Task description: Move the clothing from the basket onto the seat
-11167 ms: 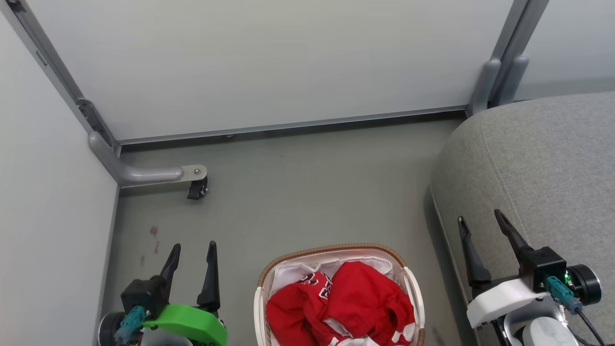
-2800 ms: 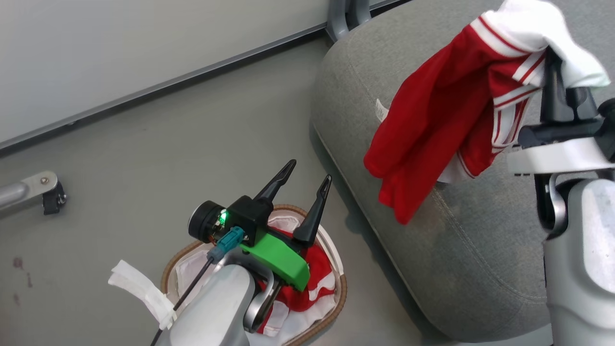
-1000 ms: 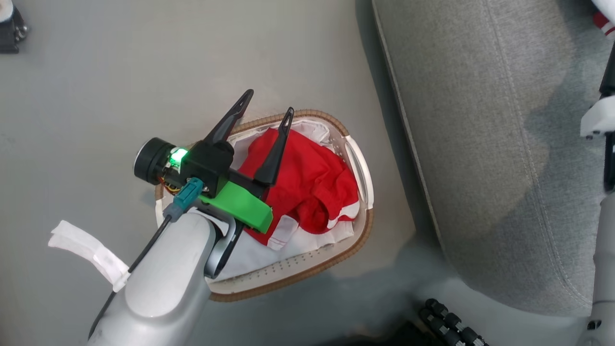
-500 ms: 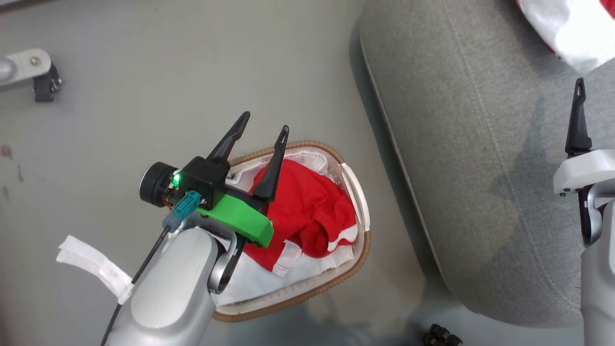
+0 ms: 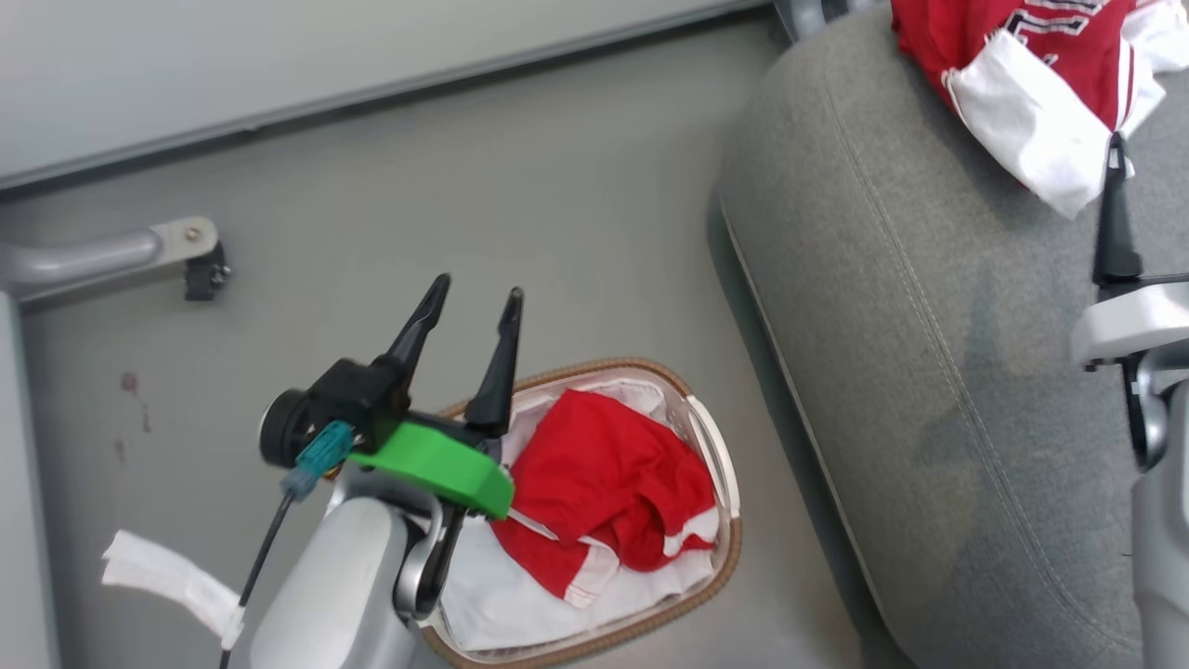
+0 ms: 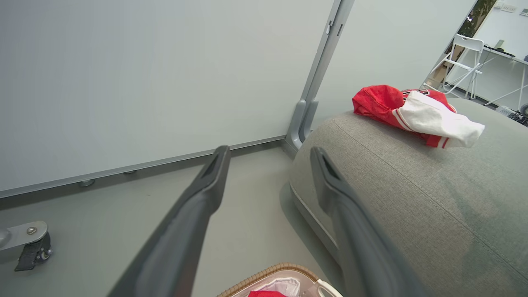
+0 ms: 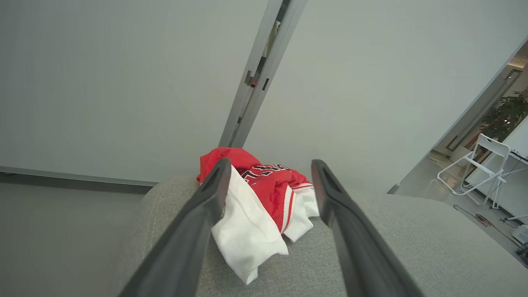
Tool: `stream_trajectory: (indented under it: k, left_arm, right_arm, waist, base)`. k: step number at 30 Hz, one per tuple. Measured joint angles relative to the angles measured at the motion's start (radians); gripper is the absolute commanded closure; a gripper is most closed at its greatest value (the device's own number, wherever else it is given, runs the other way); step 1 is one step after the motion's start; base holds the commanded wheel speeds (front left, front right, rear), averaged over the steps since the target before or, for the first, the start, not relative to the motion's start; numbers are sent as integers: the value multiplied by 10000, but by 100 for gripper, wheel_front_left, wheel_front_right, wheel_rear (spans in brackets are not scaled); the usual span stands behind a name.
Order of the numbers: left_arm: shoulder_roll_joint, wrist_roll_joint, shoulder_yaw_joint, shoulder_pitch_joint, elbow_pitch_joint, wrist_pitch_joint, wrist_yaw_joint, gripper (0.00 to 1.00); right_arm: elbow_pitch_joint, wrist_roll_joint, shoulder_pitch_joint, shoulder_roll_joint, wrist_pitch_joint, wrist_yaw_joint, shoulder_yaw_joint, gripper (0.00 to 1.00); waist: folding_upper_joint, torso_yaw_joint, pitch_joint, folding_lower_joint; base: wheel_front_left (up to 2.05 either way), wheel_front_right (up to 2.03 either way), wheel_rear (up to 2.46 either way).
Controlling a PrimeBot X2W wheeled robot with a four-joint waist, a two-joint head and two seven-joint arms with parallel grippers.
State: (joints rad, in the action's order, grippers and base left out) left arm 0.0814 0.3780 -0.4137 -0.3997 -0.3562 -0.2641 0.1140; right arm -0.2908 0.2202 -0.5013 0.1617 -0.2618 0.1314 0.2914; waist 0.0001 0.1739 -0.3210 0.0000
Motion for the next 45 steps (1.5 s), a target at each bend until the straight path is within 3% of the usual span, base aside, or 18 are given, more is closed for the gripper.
stream_trajectory:
  k: [17,22,27,45]
  left_arm:
    - [-259,-479,2631,2345,566,0,-8,0]
    - [-291,-608,3091,2887,598,0,0,0]
    - [-301,-679,3200,3147,589,0,17,0]
    - [-313,-370,2964,3471,410,0,-12,0]
  right_arm:
    - [196,-798,1414,-1072,0,0,-1452,0]
    - [77,-1676,2188,-1118,0,-2,-2038,0]
    - [-42,-2491,2771,-1124,0,0,-2255,0]
    - [-44,-2899,3327,-1135,0,0,-2545,0]
  waist:
    - [0,-1366,1646,-1]
    - [-1,-1633,2058,-1]
    - [-1,-1814,2402,-1]
    - [-1,-1938,2774,-1]
  base:
    - [0,0,0]
    - [0,0,0]
    - [0,0,0]
    - [0,0,0]
